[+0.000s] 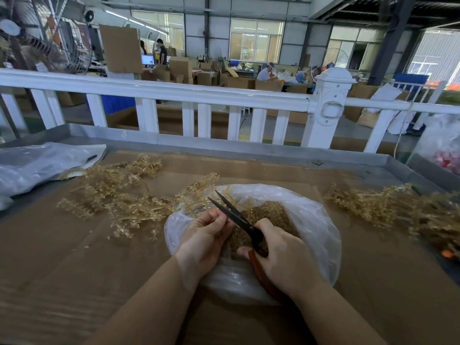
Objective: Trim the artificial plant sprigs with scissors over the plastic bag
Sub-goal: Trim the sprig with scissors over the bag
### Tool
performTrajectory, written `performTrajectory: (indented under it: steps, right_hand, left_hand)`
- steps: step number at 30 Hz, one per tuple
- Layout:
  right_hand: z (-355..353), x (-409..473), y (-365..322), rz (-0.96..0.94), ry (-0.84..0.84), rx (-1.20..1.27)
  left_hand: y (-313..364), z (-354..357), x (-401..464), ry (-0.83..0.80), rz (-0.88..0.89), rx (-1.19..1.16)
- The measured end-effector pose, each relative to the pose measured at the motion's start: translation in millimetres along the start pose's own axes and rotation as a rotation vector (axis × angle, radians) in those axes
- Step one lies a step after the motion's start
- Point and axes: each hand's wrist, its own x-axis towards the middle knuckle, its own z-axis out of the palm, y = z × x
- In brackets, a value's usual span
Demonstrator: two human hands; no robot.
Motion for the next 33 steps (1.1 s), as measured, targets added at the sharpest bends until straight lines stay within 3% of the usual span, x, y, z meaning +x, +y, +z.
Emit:
performTrajectory:
  steps: [15,20,33]
  right_hand:
    - [-0.6,1.5,-0.4,-0.009,0.001,0.02]
    - [-3.4,-2.5,-1.4,0.051,0.115,0.068]
    - [-3.6,-3.5,-2.1,0.072,0.069,0.019]
  left_hand:
    - [-0.6,-3.5,0.4,-0.048,-0.004,0.014]
    - [-3.1,-7.7,5.3,-0.027,0.02,-0.077]
    - [-0.2,-4.7,2.0,0.014,0.009,-0.037]
